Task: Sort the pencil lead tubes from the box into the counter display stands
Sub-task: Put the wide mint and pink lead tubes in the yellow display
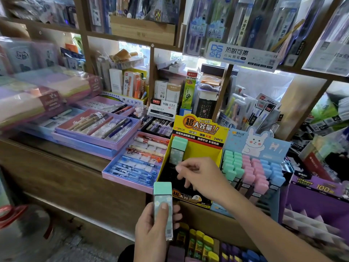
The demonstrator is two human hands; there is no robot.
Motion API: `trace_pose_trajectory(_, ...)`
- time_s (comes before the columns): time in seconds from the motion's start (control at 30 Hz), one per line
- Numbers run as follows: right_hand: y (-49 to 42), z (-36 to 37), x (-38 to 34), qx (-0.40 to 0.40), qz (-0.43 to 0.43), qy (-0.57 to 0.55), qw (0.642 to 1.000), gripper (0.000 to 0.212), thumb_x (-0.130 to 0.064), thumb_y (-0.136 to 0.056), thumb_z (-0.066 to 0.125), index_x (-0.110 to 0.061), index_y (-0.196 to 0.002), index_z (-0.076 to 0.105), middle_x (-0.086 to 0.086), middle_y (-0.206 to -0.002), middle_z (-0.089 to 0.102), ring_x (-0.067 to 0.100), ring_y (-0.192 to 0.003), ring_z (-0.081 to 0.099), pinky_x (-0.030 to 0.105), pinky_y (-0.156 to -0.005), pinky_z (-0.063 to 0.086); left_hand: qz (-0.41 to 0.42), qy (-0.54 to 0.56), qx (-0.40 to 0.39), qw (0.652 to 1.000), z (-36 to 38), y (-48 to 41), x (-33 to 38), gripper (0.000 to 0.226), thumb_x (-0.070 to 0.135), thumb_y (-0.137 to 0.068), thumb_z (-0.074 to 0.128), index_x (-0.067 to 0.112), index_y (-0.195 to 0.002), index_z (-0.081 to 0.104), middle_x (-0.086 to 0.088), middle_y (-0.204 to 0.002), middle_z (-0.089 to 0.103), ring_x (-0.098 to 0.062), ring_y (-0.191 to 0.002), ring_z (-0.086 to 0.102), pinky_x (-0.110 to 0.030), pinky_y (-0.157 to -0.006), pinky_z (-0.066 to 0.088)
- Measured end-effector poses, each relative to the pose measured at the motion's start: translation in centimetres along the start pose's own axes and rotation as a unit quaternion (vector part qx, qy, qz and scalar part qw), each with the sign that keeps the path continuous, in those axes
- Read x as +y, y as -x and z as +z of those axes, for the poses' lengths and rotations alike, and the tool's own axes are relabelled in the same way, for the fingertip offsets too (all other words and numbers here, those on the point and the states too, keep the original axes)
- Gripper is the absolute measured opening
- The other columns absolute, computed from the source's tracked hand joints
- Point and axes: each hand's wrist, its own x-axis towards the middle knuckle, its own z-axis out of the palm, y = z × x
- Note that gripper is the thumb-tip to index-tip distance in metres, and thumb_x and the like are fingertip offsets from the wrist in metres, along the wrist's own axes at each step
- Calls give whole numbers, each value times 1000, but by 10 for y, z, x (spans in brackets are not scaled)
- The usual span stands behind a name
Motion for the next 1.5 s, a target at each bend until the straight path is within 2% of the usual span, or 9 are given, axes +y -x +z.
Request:
trace_pose_trajectory(0.13, 11, 9, -1, -83, 19, -30, 996, 12, -27, -96, 72, -20, -105, 76, -4, -80, 77, 5, -59, 66, 12, -53, 46, 3, 3, -2, 1000, 1, 1, 1, 18, 21, -98, 62, 10, -99, 76, -21, -88, 78, -24, -70, 74, -27, -55, 58)
trace_pose_trajectory(0.27, 13, 15, -2, -96, 39, -44, 994, 18, -18, -90, 79, -17, -107, 75, 9, -90, 77, 10, -63, 68, 19, -52, 48, 4, 10, -11, 1000, 1, 4, 3, 17, 18, -98, 62, 7, -97, 76, -21, -85, 77, -22, -66, 73, -26, -54, 58)
trace_pose_trajectory(0.37, 12, 13, -2, -94, 48, -72, 992, 13, -14, -88, 80, -17, -100, 76, 4, -79, 76, 9, -61, 67, 21, -52, 50, 11, 9, -7, 1000, 2, 6, 7, 15, 15, -97, 64, 6, -95, 76, -21, -82, 77, -22, -64, 73, -25, -54, 58)
trace_pose_trajectory(0.67, -5, -23, -16, 37, 2, -91, 995, 9, -12, -90, 78, -14, -98, 74, 6, -80, 76, 12, -64, 70, 23, -59, 57, 24, -41, 14, 999, -2, 0, -5, 16, -4, -93, 67, 11, -97, 73, -11, -82, 78, -16, -70, 72, -22, -61, 57)
trace_pose_trajectory(0.8, -19, -32, -21, 97, -43, -56, 993, 9, -7, -90, 77, -14, -95, 72, 10, -80, 73, 12, -62, 70, 23, -60, 59, 45, -87, 27, 995, -5, -2, -10, 28, -4, -88, 73, 24, -84, 77, -7, -77, 74, -20, -74, 65, -35, -73, 53)
trace_pose_trajectory(0.9, -29, -32, -21, 134, -73, 11, 988, 14, -10, -91, 76, -22, -90, 70, 11, -85, 73, 25, -73, 72, 37, -69, 64, 49, -105, 21, 993, -6, -1, -10, 35, -4, -88, 73, 30, -83, 76, -4, -74, 72, -15, -71, 62, -29, -69, 51)
trace_pose_trajectory(1.03, -38, -28, -17, 149, -92, 58, 983, 17, -14, -92, 75, -28, -89, 67, 8, -87, 71, 30, -80, 70, 49, -77, 61, 47, -121, 17, 991, -6, 0, -8, 30, -4, -87, 73, 25, -82, 76, -9, -77, 73, -15, -70, 64, -25, -67, 50)
trace_pose_trajectory(1.27, -46, -19, -14, 137, -90, 78, 983, 7, -12, -91, 75, -17, -93, 71, 9, -84, 70, 30, -78, 69, 47, -78, 60, 45, -146, 17, 988, -7, 1, -6, 30, -4, -86, 74, 25, -80, 75, -1, -72, 72, -9, -67, 65, -17, -62, 50)
trace_pose_trajectory(1.5, -48, -15, -13, 108, -91, 79, 987, 9, -15, -92, 75, -22, -95, 71, 3, -87, 70, 25, -79, 70, 46, -79, 61, 52, -168, 16, 984, -6, 3, -3, 24, -5, -87, 73, 18, -86, 74, 5, -70, 70, -3, -63, 63, -13, -60, 49)
